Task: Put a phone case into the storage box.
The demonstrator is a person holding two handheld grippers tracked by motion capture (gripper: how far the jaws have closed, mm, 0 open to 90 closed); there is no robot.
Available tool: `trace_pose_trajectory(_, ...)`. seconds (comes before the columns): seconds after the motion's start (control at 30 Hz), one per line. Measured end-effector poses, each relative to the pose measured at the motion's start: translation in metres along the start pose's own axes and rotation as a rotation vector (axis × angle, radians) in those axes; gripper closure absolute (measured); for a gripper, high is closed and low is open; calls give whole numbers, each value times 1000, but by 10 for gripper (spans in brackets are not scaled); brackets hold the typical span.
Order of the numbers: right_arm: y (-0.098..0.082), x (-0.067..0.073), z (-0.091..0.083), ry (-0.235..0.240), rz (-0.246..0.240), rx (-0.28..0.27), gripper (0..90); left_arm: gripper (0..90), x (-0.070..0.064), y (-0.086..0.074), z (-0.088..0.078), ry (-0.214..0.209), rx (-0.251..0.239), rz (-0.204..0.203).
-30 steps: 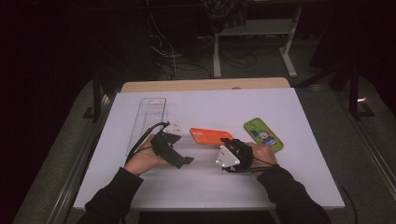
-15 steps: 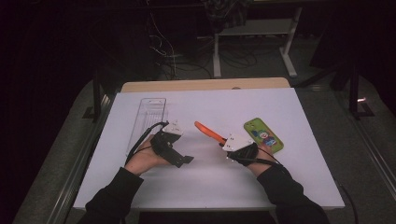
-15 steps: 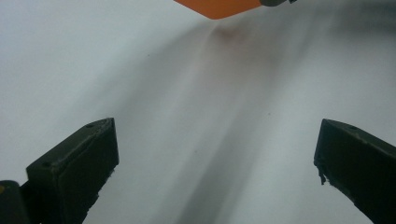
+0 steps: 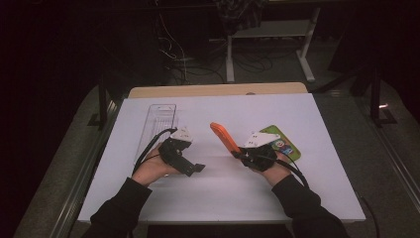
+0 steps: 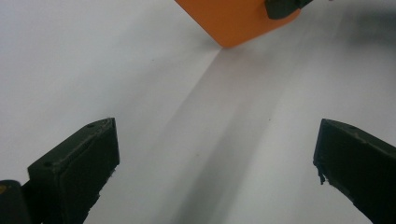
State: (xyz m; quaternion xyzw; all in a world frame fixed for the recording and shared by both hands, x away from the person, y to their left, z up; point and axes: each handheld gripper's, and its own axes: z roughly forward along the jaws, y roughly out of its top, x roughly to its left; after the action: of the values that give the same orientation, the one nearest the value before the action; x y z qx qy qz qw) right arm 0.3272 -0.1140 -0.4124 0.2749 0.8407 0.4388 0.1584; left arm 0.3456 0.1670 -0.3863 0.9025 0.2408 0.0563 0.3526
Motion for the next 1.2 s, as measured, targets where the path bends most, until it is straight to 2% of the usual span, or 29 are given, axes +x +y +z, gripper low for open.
trace_pose_trajectory(0.13,-2,-2,1,25,49,7,784,0,1,1,-1,22,-9,10)
trace_pose_trajectory(0.3,-4,-7,2,83,159,-13,785,0,1,1,-1,24,-20,-15)
trace_pose_trajectory(0.37,-5,-9,3,95,183,-17,785,0,1,2,-1,28,-29,-15)
trace_pose_trajectory(0.5,-5,-9,2,98,183,-24,786,0,3,4,-3,20,-67,-40)
trace_pose_trajectory(0.6,-4,-8,1,106,190,-33,786,0,3,8,-4,1,-122,-86)
trace_pose_trajectory(0.77,0,-6,-2,112,192,-56,787,0,7,18,-6,-13,-161,-107)
trace_pose_trajectory(0.87,2,-6,-3,117,192,-68,787,0,10,26,-7,-14,-175,-98)
trace_pose_trajectory(0.9,2,-5,-3,120,195,-72,787,0,10,28,-7,-21,-182,-109)
trace_pose_trajectory(1.2,8,1,-2,149,184,-104,787,0,16,52,-7,-34,-230,-106)
